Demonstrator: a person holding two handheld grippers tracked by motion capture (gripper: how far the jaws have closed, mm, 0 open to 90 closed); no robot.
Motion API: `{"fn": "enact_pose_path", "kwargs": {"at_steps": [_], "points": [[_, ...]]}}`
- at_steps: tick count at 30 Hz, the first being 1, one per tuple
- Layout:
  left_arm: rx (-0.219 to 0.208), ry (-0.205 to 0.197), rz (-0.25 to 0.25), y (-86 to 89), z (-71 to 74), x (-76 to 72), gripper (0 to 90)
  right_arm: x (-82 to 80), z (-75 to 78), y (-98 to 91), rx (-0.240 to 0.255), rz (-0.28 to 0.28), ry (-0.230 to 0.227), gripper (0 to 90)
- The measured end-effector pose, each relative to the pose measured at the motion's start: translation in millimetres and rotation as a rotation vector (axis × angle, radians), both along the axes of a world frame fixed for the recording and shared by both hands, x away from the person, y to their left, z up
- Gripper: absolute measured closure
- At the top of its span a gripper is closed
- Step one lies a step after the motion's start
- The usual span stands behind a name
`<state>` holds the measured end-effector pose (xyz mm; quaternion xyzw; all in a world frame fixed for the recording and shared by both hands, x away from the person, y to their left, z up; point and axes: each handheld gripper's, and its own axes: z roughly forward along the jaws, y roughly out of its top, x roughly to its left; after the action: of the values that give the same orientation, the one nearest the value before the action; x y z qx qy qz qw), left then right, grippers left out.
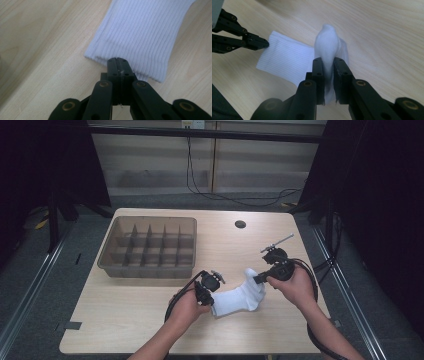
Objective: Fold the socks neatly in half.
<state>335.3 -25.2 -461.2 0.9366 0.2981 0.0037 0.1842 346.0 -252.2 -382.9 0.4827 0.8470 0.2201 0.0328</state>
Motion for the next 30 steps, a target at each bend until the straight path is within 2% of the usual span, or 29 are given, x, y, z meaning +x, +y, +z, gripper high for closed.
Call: {"fn": "enact_pose_path", "kwargs": {"at_steps": [13, 24, 30], "points": [[-0.014, 0.001, -0.002, -13.0, 0.3, -0.3, 89.7, -1.9, -3.1, 9.5, 0.016, 0.024, 0.011, 81.1], [-0.021, -0.002, -0.005, -13.8, -1.0, -0.3, 89.6, -5.8, -12.6, 25.3, -0.001, 0.072, 0.031, 81.1], [-0.023, -0.006, -0.002, -14.0, -1.5, -2.1, 89.6, -6.2, -17.4, 28.6, -0.002, 0.080, 0.038, 81.1]]}}
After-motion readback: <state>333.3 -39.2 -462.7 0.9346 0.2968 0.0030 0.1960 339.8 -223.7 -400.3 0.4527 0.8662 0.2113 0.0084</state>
